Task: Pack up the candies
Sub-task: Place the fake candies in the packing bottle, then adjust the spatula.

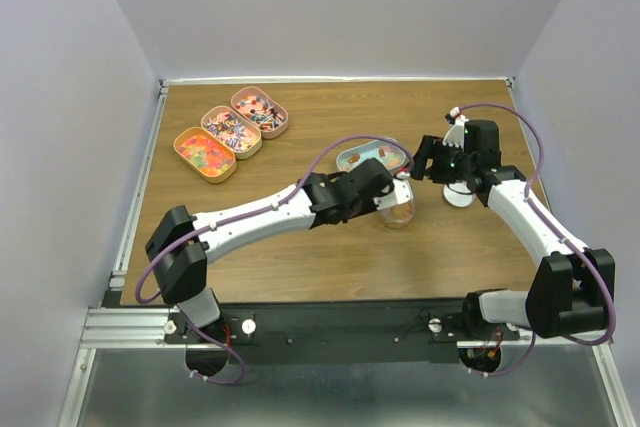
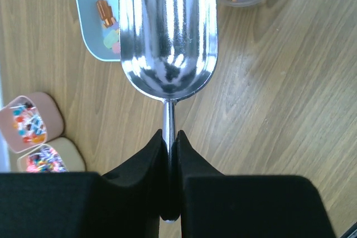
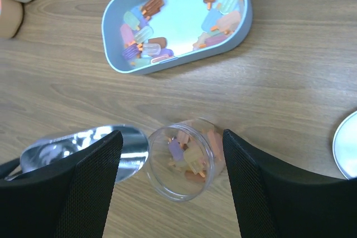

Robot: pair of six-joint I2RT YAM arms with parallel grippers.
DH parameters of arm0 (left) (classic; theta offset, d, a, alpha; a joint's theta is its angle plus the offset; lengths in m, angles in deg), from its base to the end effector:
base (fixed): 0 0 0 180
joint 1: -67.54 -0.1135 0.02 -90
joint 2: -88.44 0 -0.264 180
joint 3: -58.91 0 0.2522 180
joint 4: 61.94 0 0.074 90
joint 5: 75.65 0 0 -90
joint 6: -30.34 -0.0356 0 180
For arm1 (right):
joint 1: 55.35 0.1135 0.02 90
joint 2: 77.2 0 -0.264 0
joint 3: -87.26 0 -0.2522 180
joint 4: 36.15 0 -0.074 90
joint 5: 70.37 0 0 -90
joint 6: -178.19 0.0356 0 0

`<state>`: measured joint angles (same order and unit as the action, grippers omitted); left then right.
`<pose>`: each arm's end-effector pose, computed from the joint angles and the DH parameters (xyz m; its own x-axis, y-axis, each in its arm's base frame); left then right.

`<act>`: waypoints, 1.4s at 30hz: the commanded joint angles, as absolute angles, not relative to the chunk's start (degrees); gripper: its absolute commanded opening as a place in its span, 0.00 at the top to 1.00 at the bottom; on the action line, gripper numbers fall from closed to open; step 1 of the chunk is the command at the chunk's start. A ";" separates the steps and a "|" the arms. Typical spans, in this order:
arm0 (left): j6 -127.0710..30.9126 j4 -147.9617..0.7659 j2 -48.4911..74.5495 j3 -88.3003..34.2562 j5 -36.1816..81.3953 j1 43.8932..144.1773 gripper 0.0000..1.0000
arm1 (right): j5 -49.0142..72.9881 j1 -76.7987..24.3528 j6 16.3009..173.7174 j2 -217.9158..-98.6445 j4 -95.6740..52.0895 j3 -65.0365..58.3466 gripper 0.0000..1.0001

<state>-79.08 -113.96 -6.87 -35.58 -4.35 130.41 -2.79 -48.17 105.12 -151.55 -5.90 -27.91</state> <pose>0.1751 -0.3167 0.2869 -0.0918 0.8698 -0.4847 0.8326 0.3341 0.4418 0.2758 0.0484 0.2576 -0.7255 0.1799 -0.6643 -0.2040 0.8656 0.4572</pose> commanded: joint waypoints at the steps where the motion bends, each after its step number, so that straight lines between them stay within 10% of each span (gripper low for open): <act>1: -77.77 -104.63 -2.10 -30.80 7.04 124.32 1.00 | -8.31 -47.97 104.37 -151.90 -8.41 -26.60 0.22; 42: -71.97 -84.41 7.93 -16.73 35.61 110.34 1.00 | -17.29 -47.09 104.81 -165.70 -11.05 -23.87 0.26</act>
<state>-73.68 -90.42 5.06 -17.46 30.75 111.02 -18.63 -47.14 105.34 -164.44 -10.42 -23.84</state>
